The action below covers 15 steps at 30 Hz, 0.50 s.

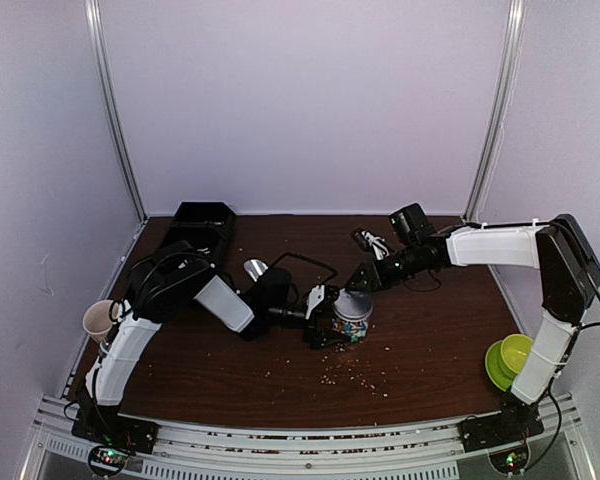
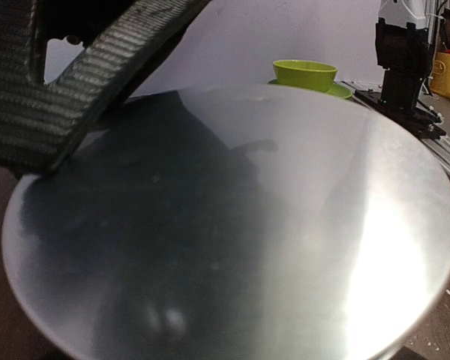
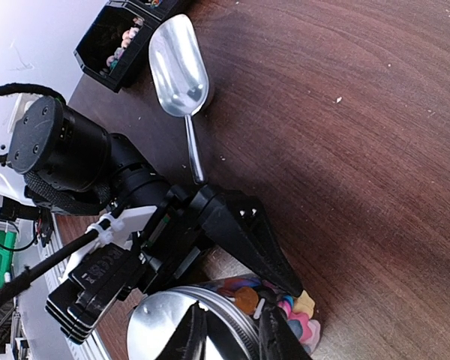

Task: Pack the candies
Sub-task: Screw the box lid onto the packing box.

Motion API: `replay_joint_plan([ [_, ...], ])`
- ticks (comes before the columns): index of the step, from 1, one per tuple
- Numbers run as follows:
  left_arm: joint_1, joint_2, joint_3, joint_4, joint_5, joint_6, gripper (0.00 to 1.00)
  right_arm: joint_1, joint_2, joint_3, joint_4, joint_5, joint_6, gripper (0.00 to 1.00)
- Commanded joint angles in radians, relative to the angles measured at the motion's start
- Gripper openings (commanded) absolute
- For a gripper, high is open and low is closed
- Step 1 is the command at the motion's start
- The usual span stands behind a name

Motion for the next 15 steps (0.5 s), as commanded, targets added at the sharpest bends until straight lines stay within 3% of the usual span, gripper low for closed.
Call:
replay_joint_plan([
  [1, 0.017, 0.043, -0.012, -0.131, -0.063, 0.008, 0.87, 0.001, -0.036, -0.043, -0.001, -0.015, -0.004, 0.22],
  [8, 0.017, 0.049, 0.000, -0.146, -0.068, 0.004, 0.87, 0.001, -0.087, -0.126, 0.030, 0.001, 0.021, 0.13],
  [15, 0.018, 0.050, 0.003, -0.144, -0.078, -0.009, 0.87, 0.001, -0.158, -0.234, 0.062, 0.012, 0.046, 0.10],
])
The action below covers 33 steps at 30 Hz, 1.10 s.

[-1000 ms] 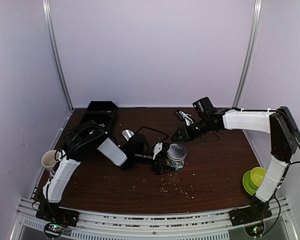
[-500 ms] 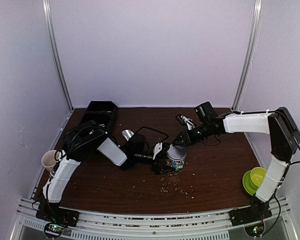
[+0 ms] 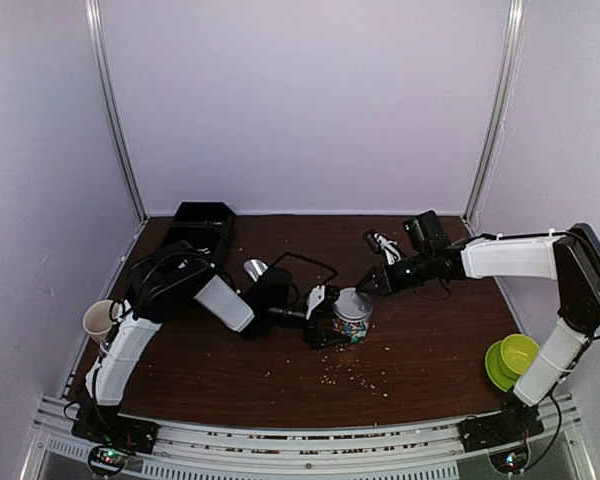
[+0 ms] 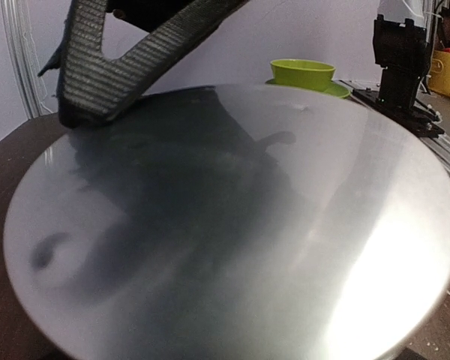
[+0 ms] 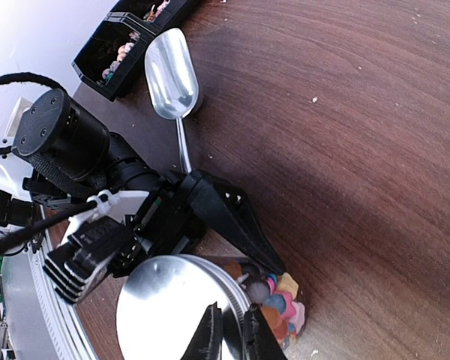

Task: Pack the candies
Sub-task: Screw the box lid onto the packing box.

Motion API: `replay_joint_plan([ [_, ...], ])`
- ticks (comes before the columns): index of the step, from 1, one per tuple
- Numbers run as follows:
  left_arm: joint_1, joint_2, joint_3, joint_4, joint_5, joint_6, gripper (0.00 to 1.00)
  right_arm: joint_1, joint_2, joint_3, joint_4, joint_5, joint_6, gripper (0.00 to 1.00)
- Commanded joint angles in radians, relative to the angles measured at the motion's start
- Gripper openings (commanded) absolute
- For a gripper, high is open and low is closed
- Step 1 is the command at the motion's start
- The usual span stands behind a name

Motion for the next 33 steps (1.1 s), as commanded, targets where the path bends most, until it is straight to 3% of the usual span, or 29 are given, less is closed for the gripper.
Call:
replay_joint_plan([
  [1, 0.019, 0.050, -0.001, -0.133, -0.083, -0.011, 0.87, 0.015, -0.057, -0.098, -0.057, -0.028, 0.034, 0.10],
  [14, 0.023, 0.053, 0.015, -0.174, -0.122, -0.017, 0.85, 0.046, -0.194, -0.270, -0.005, -0.013, 0.095, 0.09],
  [17, 0.023, 0.052, 0.012, -0.174, -0.103, -0.009, 0.85, 0.045, -0.229, -0.251, -0.054, 0.033, 0.051, 0.13],
  [22, 0.023, 0.045, -0.001, -0.176, -0.074, 0.019, 0.84, 0.046, -0.302, -0.179, -0.130, 0.168, -0.040, 0.44],
  [25, 0.023, 0.039, -0.007, -0.186, -0.064, 0.039, 0.84, 0.046, -0.336, -0.135, -0.174, 0.230, -0.119, 0.70],
  [33, 0.023, 0.038, 0.001, -0.213, -0.040, 0.070, 0.85, 0.056, -0.375, -0.084, -0.188, 0.256, -0.472, 0.98],
])
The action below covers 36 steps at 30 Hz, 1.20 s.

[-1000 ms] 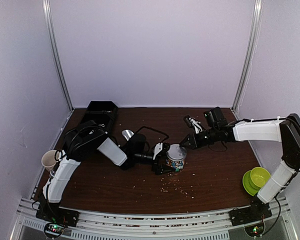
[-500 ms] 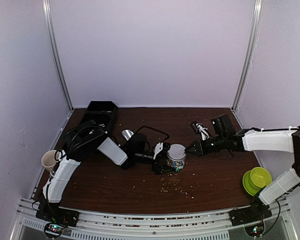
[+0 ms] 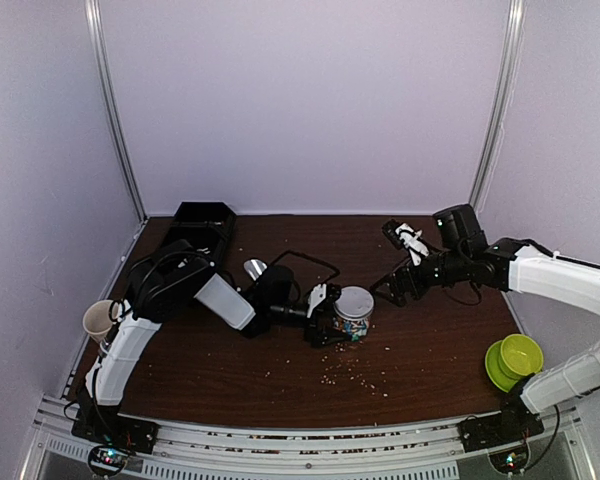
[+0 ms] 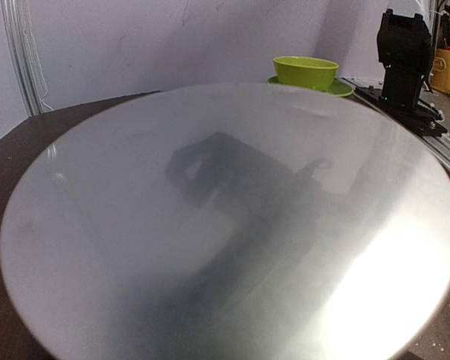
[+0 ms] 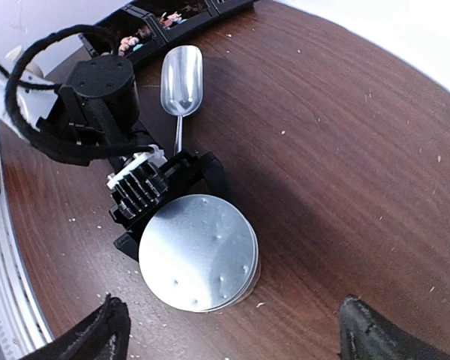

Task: Pack the candies
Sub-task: Screw the box lid onto the packing box.

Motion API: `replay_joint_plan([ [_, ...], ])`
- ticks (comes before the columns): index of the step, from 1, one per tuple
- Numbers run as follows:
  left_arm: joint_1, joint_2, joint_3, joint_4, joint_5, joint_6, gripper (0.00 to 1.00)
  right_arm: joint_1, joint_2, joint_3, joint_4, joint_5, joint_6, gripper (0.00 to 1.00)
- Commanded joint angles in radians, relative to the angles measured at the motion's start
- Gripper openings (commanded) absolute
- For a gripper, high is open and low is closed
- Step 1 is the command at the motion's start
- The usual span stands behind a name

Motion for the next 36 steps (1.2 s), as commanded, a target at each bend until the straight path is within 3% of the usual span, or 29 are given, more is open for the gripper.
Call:
replay_joint_plan([
  [1, 0.022, 0.039, -0.018, -0.171, -0.035, 0.043, 0.85, 0.011, -0.011, 0.024, -0.033, 0.020, -0.292, 1.00],
  [5, 0.021, 0.041, -0.015, -0.173, -0.021, 0.045, 0.85, 0.012, 0.026, 0.056, -0.046, 0.000, -0.425, 1.00],
  [11, 0.022, 0.042, -0.014, -0.176, -0.001, 0.053, 0.84, 0.012, 0.195, 0.209, -0.203, -0.071, -0.586, 1.00],
  [21, 0.022, 0.041, -0.016, -0.183, -0.002, 0.061, 0.85, 0.013, 0.328, 0.323, -0.278, -0.206, -0.747, 1.00],
  [36, 0.021, 0.046, -0.006, -0.194, -0.002, 0.058, 0.85, 0.047, 0.413, 0.371, -0.247, -0.155, -0.735, 1.00],
])
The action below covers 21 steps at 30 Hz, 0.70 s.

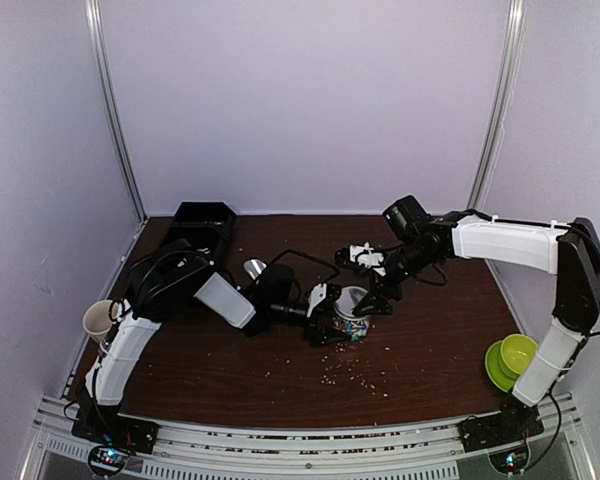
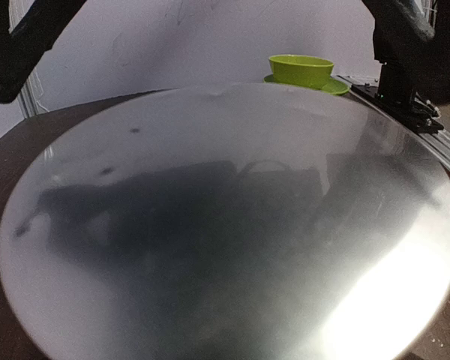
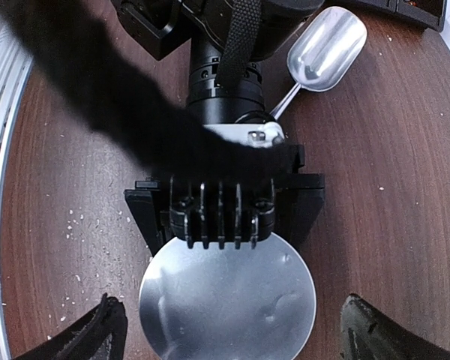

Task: Pack the candies
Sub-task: Screw the box lid onto the packing box.

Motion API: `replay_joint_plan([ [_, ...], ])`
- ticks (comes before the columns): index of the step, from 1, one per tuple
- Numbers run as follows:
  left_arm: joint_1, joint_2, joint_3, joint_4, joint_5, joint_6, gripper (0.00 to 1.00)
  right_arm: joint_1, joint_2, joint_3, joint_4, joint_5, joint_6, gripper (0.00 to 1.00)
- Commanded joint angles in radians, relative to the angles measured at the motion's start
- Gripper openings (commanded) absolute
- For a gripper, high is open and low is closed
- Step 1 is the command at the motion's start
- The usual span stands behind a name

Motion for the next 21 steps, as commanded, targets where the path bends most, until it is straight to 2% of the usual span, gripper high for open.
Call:
replay_joint_plan([
  [1, 0.016, 0.046, -0.020, -0.163, -0.024, 0.039, 0.84, 0.015, 0.020, 0.016, 0.044, 0.036, 0.031, 1.00],
  [8, 0.017, 0.049, -0.019, -0.165, -0.025, 0.037, 0.85, 0.016, 0.039, 0.005, 0.070, 0.053, 0.073, 1.00],
  [21, 0.017, 0.052, -0.012, -0.173, -0.030, 0.037, 0.84, 0.020, 0.047, 0.005, 0.012, 0.020, 0.092, 1.00],
])
